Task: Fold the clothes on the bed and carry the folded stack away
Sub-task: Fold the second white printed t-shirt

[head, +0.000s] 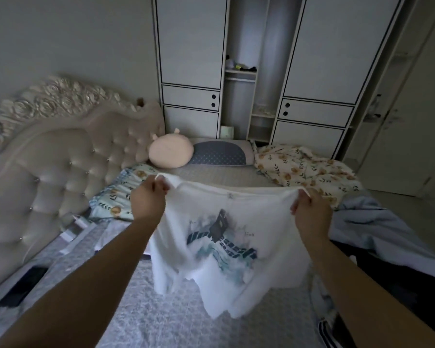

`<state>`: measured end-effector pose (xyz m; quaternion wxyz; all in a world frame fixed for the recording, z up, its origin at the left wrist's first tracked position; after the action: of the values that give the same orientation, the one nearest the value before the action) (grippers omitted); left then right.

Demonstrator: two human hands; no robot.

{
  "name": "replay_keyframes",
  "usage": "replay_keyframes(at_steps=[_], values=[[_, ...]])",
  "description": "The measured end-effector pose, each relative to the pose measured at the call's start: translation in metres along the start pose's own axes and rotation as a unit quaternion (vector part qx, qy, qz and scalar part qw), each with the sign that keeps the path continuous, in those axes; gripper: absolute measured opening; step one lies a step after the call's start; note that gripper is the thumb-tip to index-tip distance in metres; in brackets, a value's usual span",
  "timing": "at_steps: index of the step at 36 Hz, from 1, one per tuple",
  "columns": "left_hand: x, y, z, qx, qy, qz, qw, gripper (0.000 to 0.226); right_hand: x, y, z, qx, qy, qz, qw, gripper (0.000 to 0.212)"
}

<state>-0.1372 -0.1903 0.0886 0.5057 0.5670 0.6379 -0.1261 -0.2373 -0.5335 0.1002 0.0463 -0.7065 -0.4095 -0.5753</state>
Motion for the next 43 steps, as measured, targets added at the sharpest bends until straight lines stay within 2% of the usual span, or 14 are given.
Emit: replay_keyframes(at_steps=[5,7,9,11,14,19,25,28,31,33,35,38,41,43], values=[[-0.048,0.004,-0.058,-0.116,0.015,0.145,0.983,0.048,0.049,0.006,-0.052,-0.074,-0.025,-0.157,0.984,0.038],[-0.064,0.004,-0.070,-0.151,0.017,0.168,0.974,0.050,0.064,0.007,-0.063,-0.089,-0.018,-0.177,0.980,0.043],[-0.071,0.006,-0.068,-0.140,0.031,0.179,0.973,0.046,0.064,0.011,-0.064,-0.085,-0.039,-0.178,0.980,0.046],[-0.064,0.004,-0.051,-0.101,0.061,0.177,0.977,0.041,0.050,0.013,-0.054,-0.060,-0.089,-0.166,0.980,0.048],[-0.032,-0.008,-0.011,-0.021,0.095,0.171,0.980,0.035,0.000,0.009,-0.029,0.025,-0.162,-0.111,0.980,0.043],[0.061,-0.045,0.066,0.149,0.170,0.050,0.973,0.028,-0.117,-0.019,0.012,0.206,-0.231,0.058,0.949,0.039],[0.141,-0.062,0.143,0.269,0.158,-0.082,0.946,0.024,-0.210,-0.039,0.064,0.269,-0.245,0.218,0.905,0.035],[0.163,-0.036,0.195,0.321,0.221,-0.067,0.919,0.024,-0.237,-0.014,0.103,0.280,-0.256,0.266,0.886,0.037],[0.176,0.013,0.258,0.347,0.263,-0.053,0.899,0.026,-0.251,0.039,0.153,0.239,-0.222,0.291,0.900,0.039],[0.174,0.052,0.303,0.340,0.254,-0.022,0.905,0.031,-0.257,0.082,0.195,0.217,-0.184,0.282,0.916,0.041],[0.170,0.081,0.349,0.329,0.178,-0.007,0.927,0.041,-0.267,0.118,0.241,0.213,-0.112,0.260,0.935,0.047],[0.177,0.087,0.410,0.360,0.081,0.005,0.929,0.072,-0.288,0.138,0.300,0.240,-0.036,0.213,0.946,0.070],[0.223,0.048,0.453,0.420,0.159,0.019,0.893,0.076,-0.333,0.105,0.348,0.323,-0.060,0.184,0.926,0.077],[0.267,0.003,0.473,0.496,0.219,0.029,0.840,0.071,-0.377,0.059,0.369,0.379,-0.113,0.194,0.898,0.076]])
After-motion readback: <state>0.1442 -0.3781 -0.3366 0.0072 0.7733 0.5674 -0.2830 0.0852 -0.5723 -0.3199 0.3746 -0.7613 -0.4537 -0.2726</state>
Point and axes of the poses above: each hand's wrist, its own y-axis towards the middle knuckle, its own z-axis out of the palm, x = y × z, the point moved 4 cm from there along y, towards the middle knuckle, and after that the axes turned 2 degrees about y, right-handed, at the moved point
